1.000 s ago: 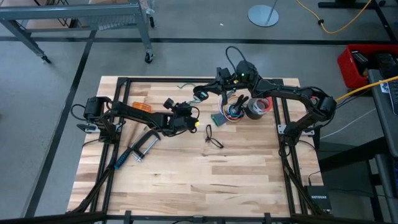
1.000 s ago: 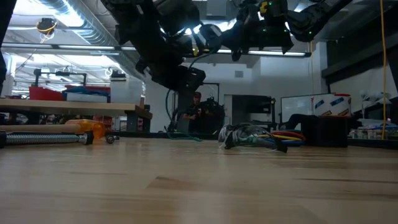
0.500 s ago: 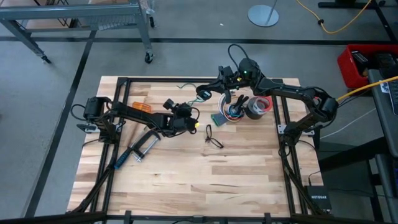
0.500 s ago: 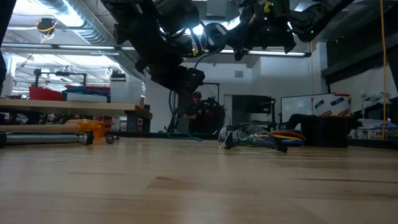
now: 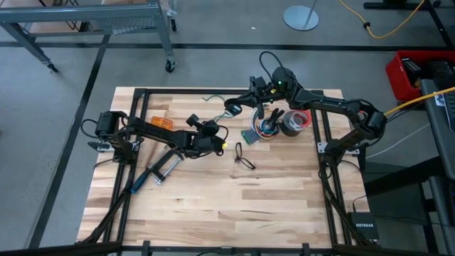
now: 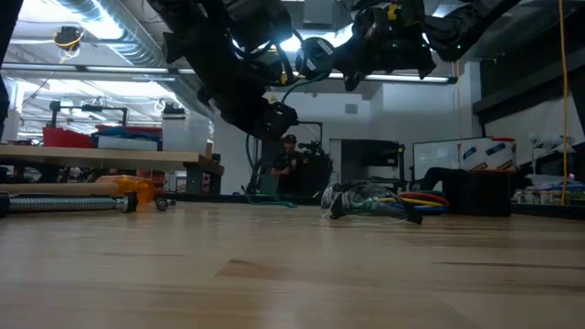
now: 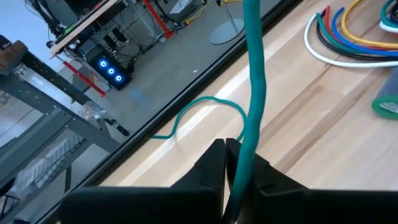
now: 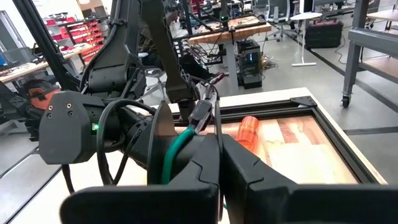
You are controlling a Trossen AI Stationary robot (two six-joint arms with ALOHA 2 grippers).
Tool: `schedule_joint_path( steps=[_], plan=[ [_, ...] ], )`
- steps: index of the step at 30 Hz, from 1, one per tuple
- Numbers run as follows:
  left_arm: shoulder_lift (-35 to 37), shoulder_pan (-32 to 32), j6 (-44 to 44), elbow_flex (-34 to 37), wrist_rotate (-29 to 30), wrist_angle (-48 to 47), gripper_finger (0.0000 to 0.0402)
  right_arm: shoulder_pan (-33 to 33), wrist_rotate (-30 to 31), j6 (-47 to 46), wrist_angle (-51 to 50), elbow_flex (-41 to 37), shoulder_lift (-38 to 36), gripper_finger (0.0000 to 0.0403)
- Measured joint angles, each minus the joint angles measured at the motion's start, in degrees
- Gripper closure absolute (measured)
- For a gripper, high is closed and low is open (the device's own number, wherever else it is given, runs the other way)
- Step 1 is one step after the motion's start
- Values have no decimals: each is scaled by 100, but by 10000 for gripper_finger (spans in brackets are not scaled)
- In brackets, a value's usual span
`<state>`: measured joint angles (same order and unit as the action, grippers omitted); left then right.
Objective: Coil cords
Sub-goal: Coil the green wire on the black spool
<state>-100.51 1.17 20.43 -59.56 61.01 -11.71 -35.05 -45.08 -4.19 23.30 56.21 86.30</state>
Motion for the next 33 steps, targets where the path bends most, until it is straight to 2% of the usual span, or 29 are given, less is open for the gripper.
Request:
schedule_joint_path(
  steps=[11,17,25,29,33],
  plan=[
    [2,2,-153,0,1,-48,400,-228,-105,25,-270,-2,0,400],
    [2,0,1,-1,2,-122,389,-291,-105,152,-436,-4,0,400],
    [2,-7,372,0,2,-121,342,-286,-105,164,-397,-4,0,400],
    [2,-9,200,-1,2,-119,314,-286,-107,168,-397,-4,0,400],
    [2,-7,-6,-1,2,-120,305,-286,-106,224,-413,-4,0,400]
  ],
)
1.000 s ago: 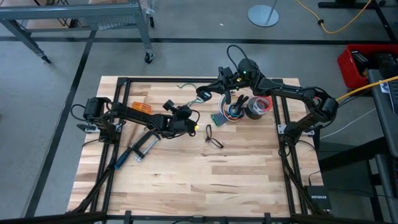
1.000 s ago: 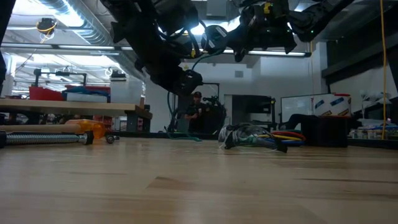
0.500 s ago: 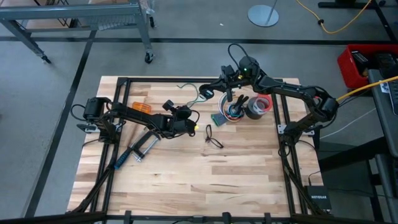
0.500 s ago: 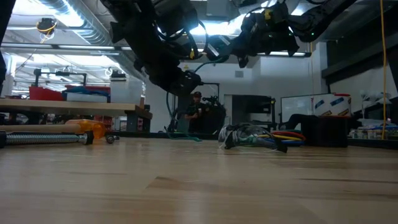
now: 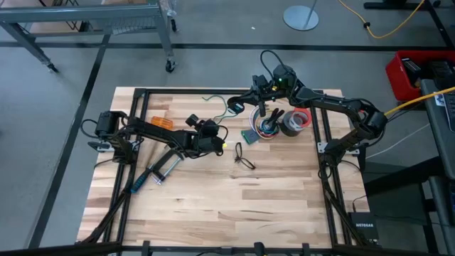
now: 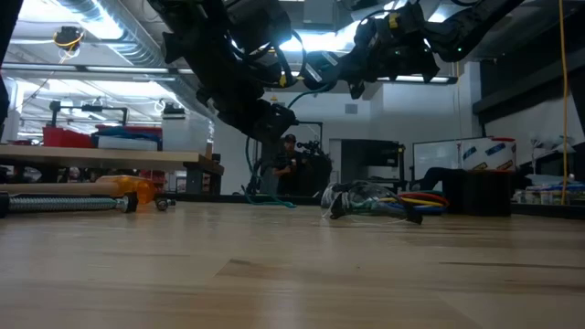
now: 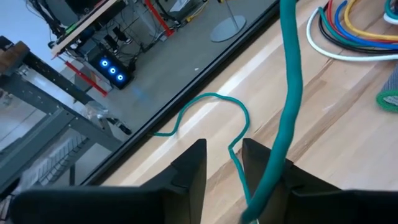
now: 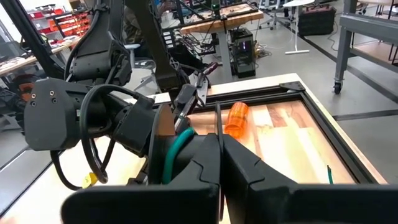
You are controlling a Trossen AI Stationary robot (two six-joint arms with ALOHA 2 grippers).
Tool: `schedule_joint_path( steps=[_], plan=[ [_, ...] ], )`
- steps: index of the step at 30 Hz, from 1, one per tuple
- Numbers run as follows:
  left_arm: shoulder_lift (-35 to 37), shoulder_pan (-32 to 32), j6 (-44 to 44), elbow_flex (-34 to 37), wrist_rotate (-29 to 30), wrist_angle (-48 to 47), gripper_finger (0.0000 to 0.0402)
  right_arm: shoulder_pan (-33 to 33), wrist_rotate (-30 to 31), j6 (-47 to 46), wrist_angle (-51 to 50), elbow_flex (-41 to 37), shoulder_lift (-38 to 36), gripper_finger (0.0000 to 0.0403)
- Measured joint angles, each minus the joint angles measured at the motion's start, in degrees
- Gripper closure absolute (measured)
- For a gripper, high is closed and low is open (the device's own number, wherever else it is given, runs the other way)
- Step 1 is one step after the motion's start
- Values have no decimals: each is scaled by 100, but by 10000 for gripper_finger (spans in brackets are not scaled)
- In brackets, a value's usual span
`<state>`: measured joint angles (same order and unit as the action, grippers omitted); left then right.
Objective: Coil cords
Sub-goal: Coil the green wire on the black spool
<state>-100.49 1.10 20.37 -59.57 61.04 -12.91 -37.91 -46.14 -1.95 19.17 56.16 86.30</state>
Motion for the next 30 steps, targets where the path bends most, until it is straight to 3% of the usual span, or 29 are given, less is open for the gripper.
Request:
schedule_joint_path(
  steps=[5,16,30],
  plan=[
    [0,2,-146,1,1,-2,308,0,-1,77,-34,0,0,400],
    [0,2,-254,1,2,-24,353,0,54,403,-408,0,2,400],
    [2,4,-70,2,0,-11,335,0,668,635,-438,0,4,400]
  ],
)
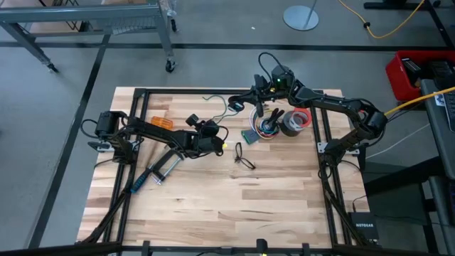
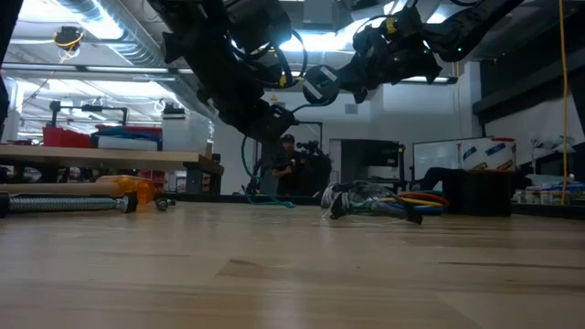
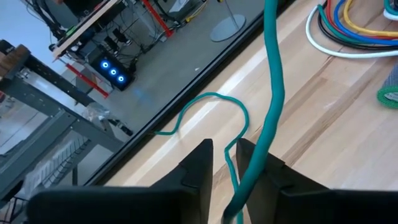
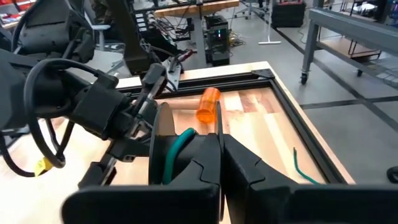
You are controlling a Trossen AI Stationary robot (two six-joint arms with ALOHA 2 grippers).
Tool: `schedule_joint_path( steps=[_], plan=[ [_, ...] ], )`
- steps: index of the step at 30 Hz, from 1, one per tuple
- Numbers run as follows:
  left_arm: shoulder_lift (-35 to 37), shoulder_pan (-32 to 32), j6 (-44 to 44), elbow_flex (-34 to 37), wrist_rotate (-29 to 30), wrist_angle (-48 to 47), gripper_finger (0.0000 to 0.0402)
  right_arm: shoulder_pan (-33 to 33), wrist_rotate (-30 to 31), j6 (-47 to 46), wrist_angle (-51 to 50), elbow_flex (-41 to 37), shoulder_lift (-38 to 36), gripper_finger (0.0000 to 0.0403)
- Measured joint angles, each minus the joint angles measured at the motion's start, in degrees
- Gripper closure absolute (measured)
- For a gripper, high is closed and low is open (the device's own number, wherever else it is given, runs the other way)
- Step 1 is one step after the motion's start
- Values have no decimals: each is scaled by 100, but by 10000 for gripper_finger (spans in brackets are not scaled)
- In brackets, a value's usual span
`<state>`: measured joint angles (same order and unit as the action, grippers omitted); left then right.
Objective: Coil cords
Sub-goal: Coil the green wire on the black spool
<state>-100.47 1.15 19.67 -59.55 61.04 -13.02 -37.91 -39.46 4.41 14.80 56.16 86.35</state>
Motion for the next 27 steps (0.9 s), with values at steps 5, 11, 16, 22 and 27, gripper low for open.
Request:
schedule_joint_path(
  steps=[5,11,16,22,27],
  plan=[
    [0,0,6,0,-156,44,320,0,2,43,1,0,0,400],
    [0,0,-29,0,-607,43,309,0,3,43,2,0,0,400],
    [0,2,-16,0,-775,42,323,0,4,43,1,0,0,400],
    [0,77,-15,0,-820,37,357,2,169,187,1,2,0,400],
    [0,196,-14,0,-823,30,378,2,452,228,1,2,0,400]
  ],
)
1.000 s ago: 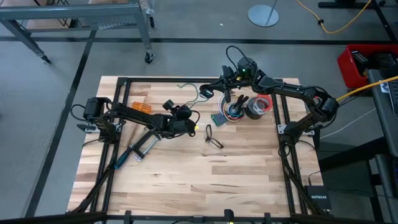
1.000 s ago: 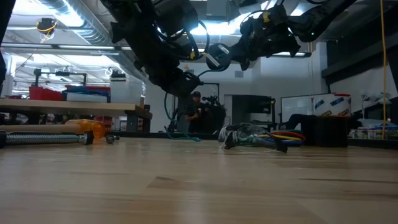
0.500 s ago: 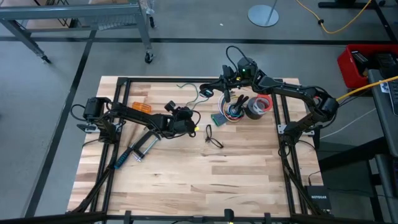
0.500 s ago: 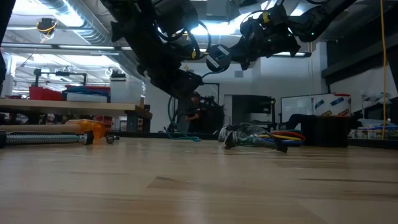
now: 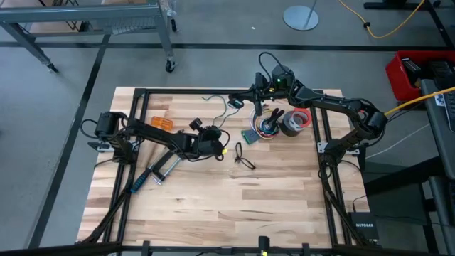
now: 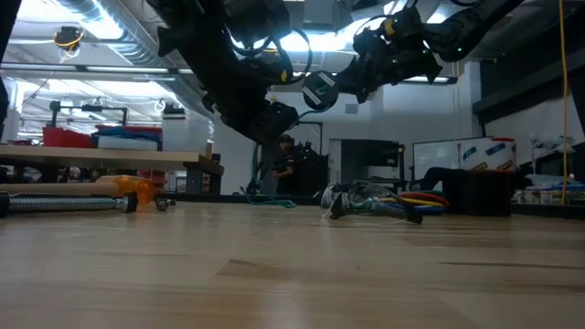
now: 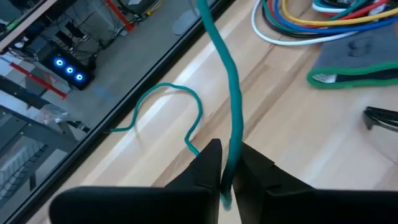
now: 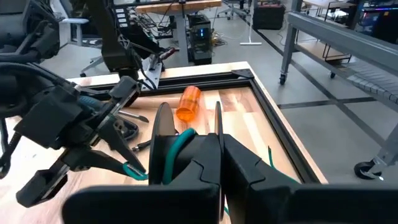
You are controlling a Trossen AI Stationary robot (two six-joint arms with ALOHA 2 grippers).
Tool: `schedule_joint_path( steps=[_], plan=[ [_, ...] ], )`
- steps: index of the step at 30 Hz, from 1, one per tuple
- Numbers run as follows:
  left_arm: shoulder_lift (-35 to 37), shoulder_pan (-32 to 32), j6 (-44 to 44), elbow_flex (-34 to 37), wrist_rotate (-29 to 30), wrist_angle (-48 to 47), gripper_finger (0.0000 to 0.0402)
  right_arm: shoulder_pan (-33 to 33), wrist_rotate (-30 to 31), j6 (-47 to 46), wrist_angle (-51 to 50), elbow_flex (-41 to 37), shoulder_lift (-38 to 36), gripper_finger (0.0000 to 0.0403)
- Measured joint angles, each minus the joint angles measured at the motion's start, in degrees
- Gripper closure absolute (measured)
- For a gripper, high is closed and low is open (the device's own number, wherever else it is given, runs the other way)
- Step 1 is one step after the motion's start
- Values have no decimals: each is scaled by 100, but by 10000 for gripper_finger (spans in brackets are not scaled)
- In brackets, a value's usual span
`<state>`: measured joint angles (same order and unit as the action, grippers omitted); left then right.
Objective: Coil cords
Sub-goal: Coil the green wire on the black spool
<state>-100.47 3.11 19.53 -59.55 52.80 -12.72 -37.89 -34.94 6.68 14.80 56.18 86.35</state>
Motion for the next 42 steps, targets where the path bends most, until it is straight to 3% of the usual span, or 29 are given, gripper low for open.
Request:
schedule_joint_path(
  steps=[17,28,35,42],
  plan=[
    [0,-9,101,0,9,-67,399,0,27,131,-235,2,0,400],
    [0,-430,849,0,32,-839,401,0,-825,294,-932,2,0,400],
    [0,-662,726,0,28,-739,401,7,-306,590,-1726,4,0,400],
    [0,-826,270,0,-29,202,401,217,515,896,-2156,4,0,400]
  ],
)
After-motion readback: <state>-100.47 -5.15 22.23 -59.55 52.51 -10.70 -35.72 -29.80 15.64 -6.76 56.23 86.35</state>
